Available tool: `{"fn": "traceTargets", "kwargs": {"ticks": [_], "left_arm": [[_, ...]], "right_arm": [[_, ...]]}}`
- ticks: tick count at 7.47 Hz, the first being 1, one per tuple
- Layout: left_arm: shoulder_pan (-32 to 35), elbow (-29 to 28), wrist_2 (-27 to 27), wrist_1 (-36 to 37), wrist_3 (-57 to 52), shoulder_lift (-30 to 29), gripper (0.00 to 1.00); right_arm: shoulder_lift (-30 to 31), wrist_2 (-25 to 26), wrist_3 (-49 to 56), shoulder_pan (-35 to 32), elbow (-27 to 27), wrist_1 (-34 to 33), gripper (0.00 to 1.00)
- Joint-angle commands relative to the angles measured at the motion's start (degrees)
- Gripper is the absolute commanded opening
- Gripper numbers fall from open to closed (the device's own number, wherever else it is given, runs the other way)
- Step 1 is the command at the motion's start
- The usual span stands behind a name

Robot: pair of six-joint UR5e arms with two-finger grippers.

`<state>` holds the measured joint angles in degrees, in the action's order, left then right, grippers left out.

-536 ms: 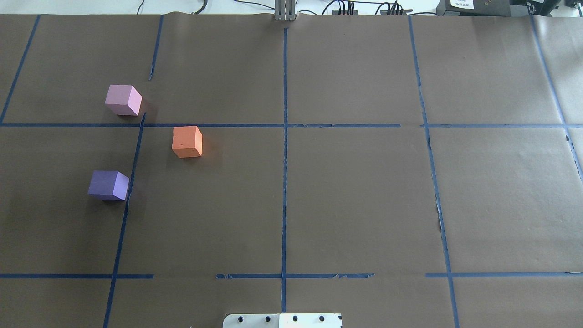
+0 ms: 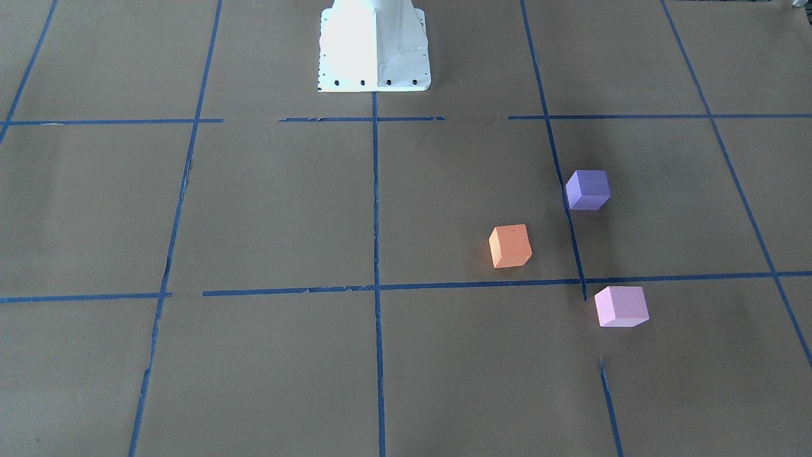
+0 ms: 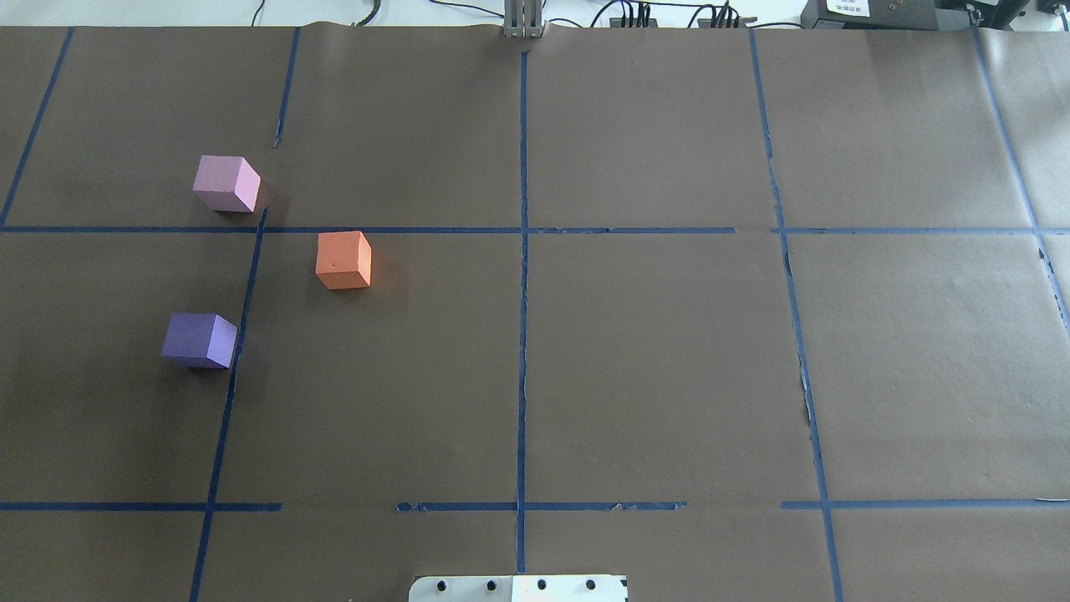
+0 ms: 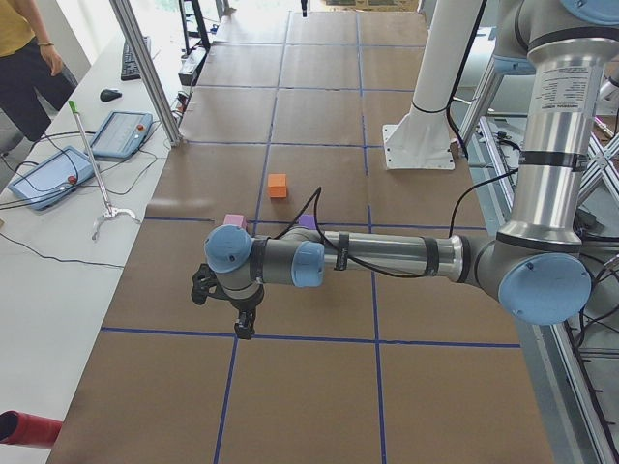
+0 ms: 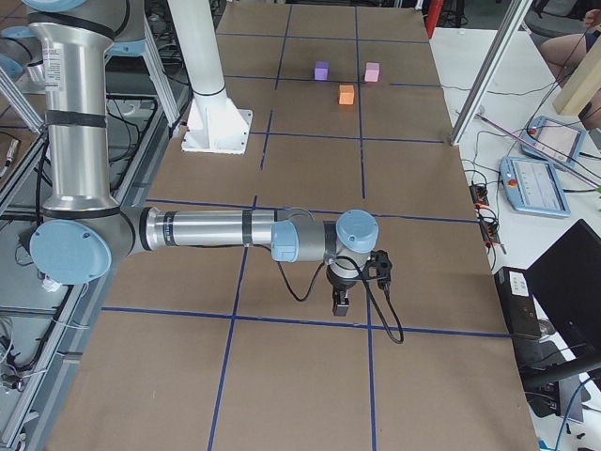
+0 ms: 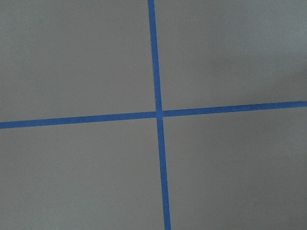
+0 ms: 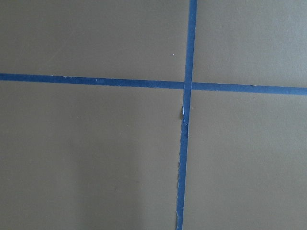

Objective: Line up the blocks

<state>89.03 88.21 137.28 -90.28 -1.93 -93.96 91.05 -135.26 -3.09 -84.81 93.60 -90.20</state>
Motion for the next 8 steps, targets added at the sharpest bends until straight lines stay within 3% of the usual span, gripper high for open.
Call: {"fn": "traceTargets", "kwargs": {"ticks": [1, 4, 6, 8], "left_arm": [[0.01, 0.03, -0.08, -0.33, 0.17, 0.18, 1.0], [-1.65, 4.23, 0.27, -1.73, 10.85, -1.4, 1.0], [-13.04, 9.42, 0.1, -4.36, 22.19, -4.02, 1.0], [-22.61, 9.18, -0.08, -4.2, 30.71, -14.36, 1.0]], "right_arm": [[0.0, 0.0, 0.01, 0.0, 0.0, 0.02, 1.0], [0.0, 0.0, 0.01, 0.0, 0.0, 0.02, 1.0], [0.0, 0.0, 0.01, 0.0, 0.0, 0.02, 1.0], [0.0, 0.0, 0.01, 0.0, 0.0, -0.06, 1.0]]}}
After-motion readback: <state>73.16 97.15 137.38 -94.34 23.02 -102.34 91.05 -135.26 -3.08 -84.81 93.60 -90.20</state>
